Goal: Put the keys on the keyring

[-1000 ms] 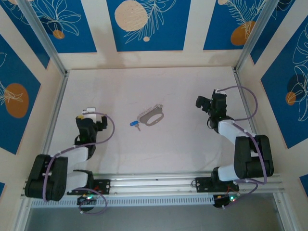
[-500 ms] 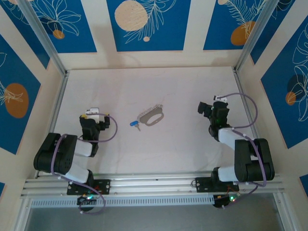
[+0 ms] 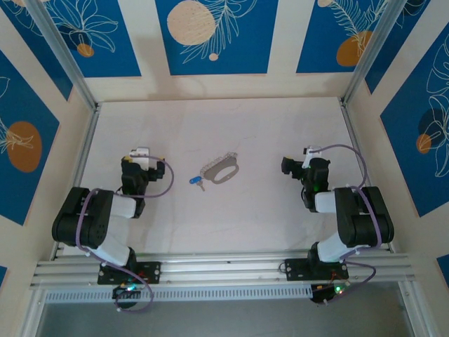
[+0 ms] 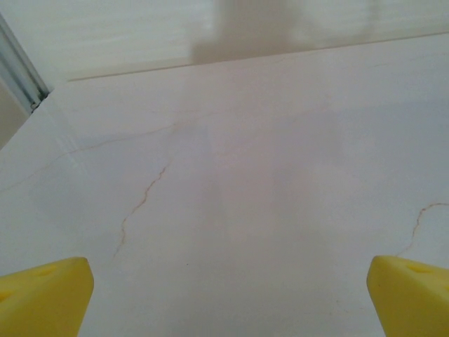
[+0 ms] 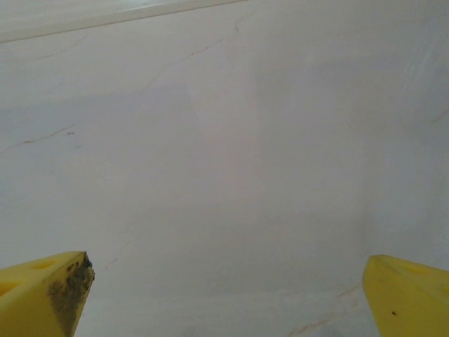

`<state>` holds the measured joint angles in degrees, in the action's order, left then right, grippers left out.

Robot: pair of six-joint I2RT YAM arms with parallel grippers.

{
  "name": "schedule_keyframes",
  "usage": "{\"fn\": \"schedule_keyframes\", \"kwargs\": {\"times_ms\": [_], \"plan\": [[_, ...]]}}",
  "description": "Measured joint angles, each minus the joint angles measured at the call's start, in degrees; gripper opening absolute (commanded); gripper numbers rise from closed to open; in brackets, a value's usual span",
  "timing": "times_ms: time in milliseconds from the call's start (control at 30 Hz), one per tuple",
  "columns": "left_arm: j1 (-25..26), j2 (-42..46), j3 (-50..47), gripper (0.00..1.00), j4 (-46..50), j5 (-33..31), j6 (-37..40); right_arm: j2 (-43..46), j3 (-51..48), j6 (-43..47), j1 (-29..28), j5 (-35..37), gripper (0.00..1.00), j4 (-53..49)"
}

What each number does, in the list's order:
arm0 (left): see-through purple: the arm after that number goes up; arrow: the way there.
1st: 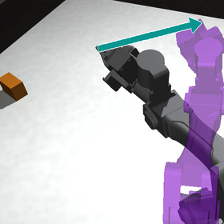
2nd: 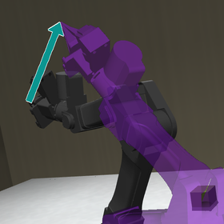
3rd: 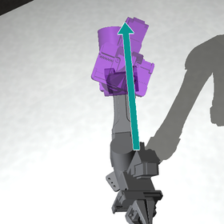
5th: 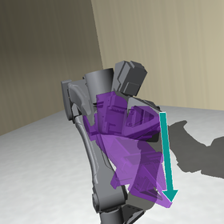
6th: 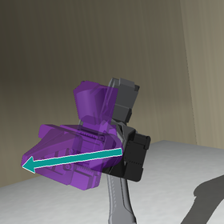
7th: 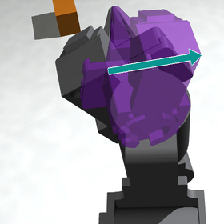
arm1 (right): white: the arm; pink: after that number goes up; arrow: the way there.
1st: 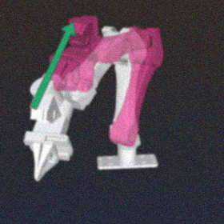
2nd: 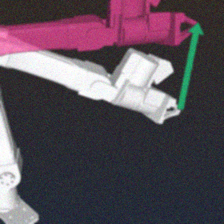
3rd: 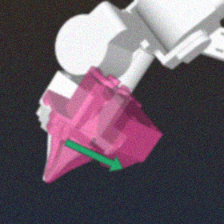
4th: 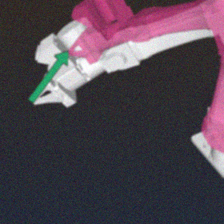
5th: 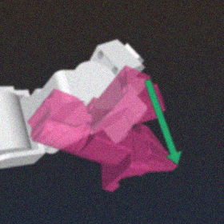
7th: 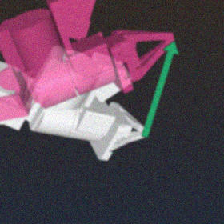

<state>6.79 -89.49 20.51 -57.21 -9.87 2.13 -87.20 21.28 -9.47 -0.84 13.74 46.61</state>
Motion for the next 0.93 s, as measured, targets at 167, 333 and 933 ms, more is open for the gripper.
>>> {"fn": "schedule_keyframes", "kwargs": {"times_ms": [167, 333, 933], "plan": [[-1.55, 0.00, 0.61, 1.00, 3.63, 2.91, -0.04, -0.07, 0.48, 0.59, 0.02, -1.86, 0.99, 0.09], [-2.03, 0.00, 0.79, 1.00, 5.05, 4.33, -0.04, -0.07, 0.52, 0.83, -0.02, -2.21, 0.99, 0.09], [-2.05, 0.00, 0.79, 1.00, 5.49, 5.03, -0.04, -0.09, 0.90, 1.25, -0.15, -2.84, 0.99, 0.07]]}}
